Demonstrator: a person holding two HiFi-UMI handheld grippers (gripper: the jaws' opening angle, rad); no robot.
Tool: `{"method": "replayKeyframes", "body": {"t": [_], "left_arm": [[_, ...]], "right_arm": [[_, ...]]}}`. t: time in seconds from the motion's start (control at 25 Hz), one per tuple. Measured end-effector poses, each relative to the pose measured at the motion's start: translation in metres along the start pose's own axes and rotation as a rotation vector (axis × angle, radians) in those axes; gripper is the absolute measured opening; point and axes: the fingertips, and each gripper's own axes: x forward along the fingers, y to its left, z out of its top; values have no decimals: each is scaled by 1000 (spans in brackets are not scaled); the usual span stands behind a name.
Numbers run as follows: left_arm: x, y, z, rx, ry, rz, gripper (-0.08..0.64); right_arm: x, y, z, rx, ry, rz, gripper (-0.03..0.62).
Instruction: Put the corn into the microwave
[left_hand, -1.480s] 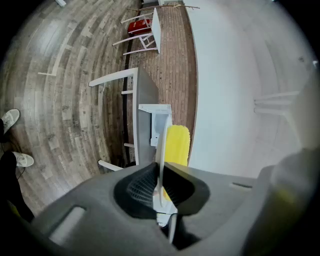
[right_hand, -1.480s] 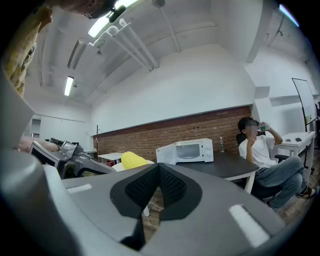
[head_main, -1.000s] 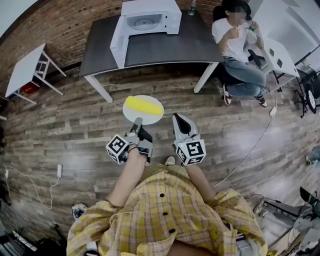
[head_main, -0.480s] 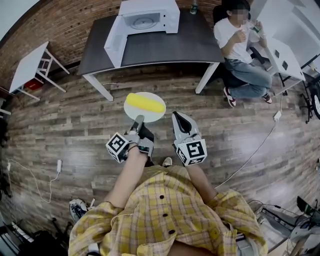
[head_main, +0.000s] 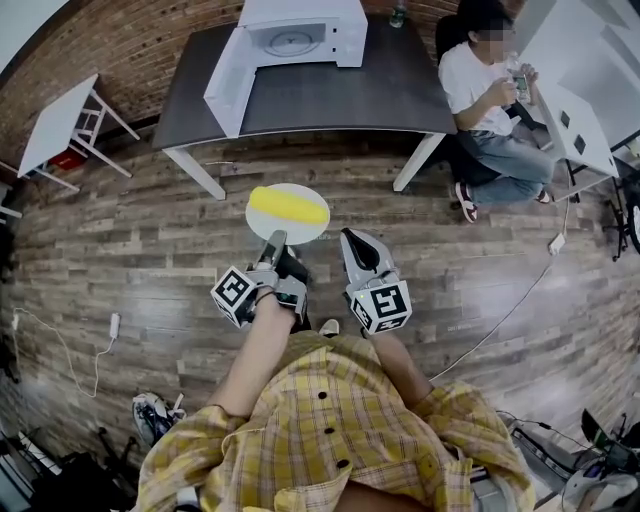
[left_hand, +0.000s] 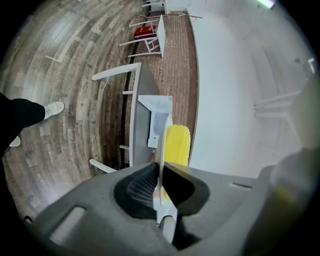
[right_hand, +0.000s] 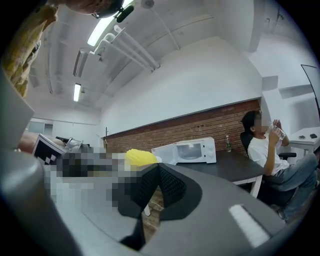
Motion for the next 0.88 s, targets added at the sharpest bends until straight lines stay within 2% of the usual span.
{"method": "replayKeyframes", "body": {"t": [0.24,0.4,0.56,0.76,0.88], "left_arm": [[50,0,27,1,0,-8,23],[91,-14,47,-17,1,-8,25],[136,-35,75,-20,0,-41,25],[182,-38,108,-16,29,8,29],[212,-54,128,-36,38,-2,28]], "right_arm": [[50,-31,6,8,5,0,0],[92,-50,14,-7,11,-19,0],[138,-64,26,-19,3,-23,0],[195,-78,39,35,-6,-2,0],[234,-92,56,33,-21,-29,-2]]}}
